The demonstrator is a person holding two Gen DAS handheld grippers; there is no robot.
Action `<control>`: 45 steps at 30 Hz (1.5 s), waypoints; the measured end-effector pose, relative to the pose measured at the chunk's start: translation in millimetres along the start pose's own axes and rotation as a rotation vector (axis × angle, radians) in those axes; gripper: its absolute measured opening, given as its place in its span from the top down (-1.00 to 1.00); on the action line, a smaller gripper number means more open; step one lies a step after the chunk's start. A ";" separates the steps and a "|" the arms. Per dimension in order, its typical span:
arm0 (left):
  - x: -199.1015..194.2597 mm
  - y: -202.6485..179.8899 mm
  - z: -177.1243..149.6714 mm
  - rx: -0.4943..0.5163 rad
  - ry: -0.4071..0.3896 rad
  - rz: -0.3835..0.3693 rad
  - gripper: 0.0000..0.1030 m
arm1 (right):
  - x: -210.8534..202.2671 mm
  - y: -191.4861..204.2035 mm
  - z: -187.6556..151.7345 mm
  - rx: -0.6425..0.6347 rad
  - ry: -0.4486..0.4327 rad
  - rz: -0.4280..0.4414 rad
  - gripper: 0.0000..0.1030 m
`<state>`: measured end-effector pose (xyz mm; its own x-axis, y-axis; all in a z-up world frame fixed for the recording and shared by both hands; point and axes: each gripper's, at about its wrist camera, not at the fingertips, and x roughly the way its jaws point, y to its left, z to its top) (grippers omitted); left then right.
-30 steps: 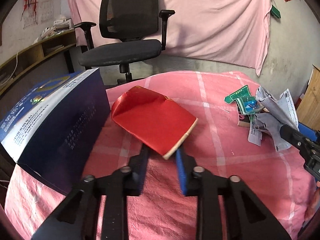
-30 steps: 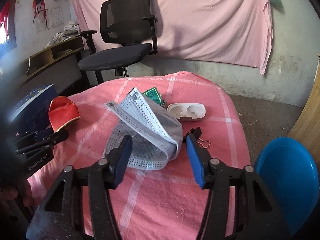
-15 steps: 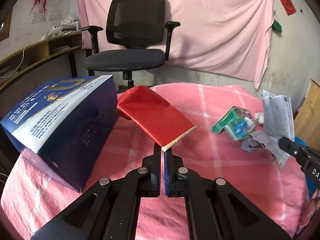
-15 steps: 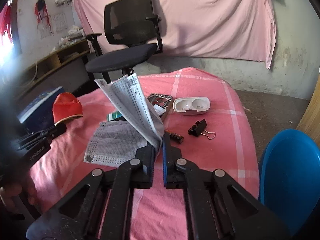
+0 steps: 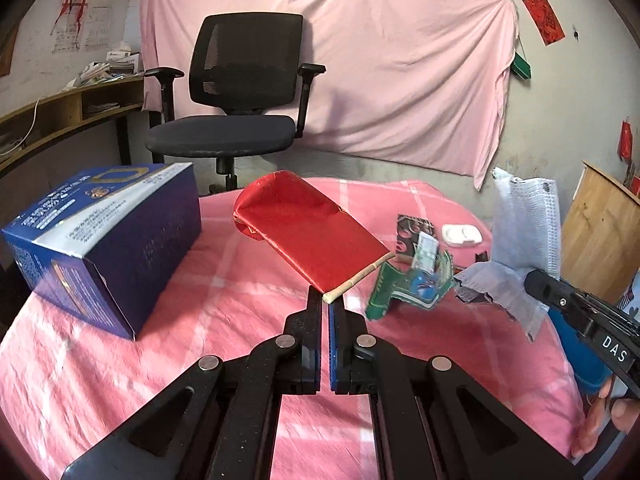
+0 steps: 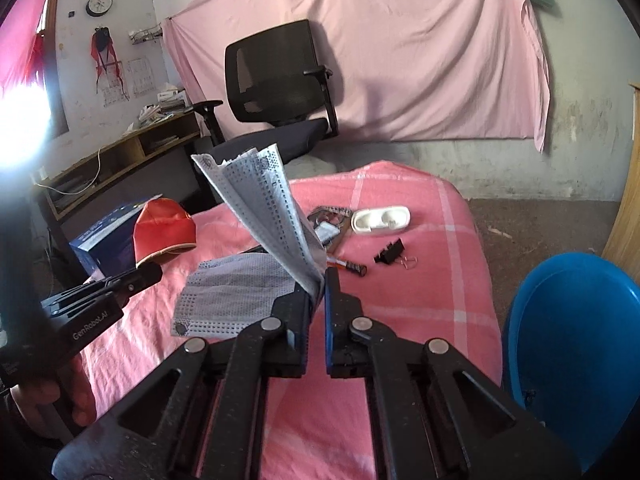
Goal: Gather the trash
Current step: 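Grasp the red tray edge with the left gripper while the right gripper grasps the face mask, then lift the red cup with the left gripper while the right gripper carries the mask toward the blue bucket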
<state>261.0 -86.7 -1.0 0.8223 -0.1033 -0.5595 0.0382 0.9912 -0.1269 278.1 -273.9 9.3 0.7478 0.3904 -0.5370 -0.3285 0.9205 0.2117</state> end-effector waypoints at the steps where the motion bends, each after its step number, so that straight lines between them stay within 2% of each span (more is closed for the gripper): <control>1: -0.3 -1.5 -1.3 0.000 0.005 -0.001 0.98 | -0.7 -1.7 -0.9 0.003 0.009 0.001 0.62; 8: -5.6 -9.2 -11.6 0.002 0.037 -0.014 0.98 | -13.4 -14.2 -10.7 0.007 0.042 -0.030 0.58; 12: -7.0 -13.5 -18.6 0.010 0.061 -0.027 0.98 | -14.4 -23.6 -19.5 0.019 0.094 -0.046 0.56; 16: -6.5 -16.1 -25.9 0.013 0.085 -0.035 0.98 | -16.9 -25.8 -29.5 0.000 0.126 -0.063 0.45; 19: -7.1 -16.7 -30.0 0.013 0.094 -0.040 0.98 | -18.9 -25.4 -30.3 -0.018 0.115 -0.078 0.47; 20: -7.8 -16.0 -32.2 0.011 0.095 -0.043 0.98 | -19.5 -25.1 -29.9 -0.020 0.111 -0.079 0.64; 22: -9.5 -16.4 -33.4 0.006 0.095 -0.046 0.98 | -21.9 -23.7 -28.3 -0.021 0.098 -0.076 0.69; 27: -20.0 -14.3 -31.8 -0.022 0.063 -0.059 0.98 | -36.6 -19.6 -24.1 -0.037 0.026 -0.104 0.70; 34: -25.0 -22.9 -32.1 0.002 0.065 -0.075 0.98 | -59.4 -21.1 -18.3 -0.069 -0.077 -0.201 0.70; 36: -24.4 -27.8 -34.0 0.006 0.066 -0.087 0.98 | -57.1 -21.7 -20.0 -0.082 -0.058 -0.225 0.70; 41: -20.5 -45.7 -35.1 0.043 0.071 -0.139 0.98 | -45.2 -27.4 -27.3 -0.062 0.019 -0.221 0.70; 45: -9.9 -65.7 -38.7 0.101 0.111 -0.163 0.98 | -44.5 -27.2 -29.6 -0.067 0.036 -0.221 0.70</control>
<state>228.4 -154.0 -18.8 0.7331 -0.2660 -0.6259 0.2269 0.9633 -0.1435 236.7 -316.8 3.3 0.7853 0.1776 -0.5931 -0.1973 0.9798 0.0321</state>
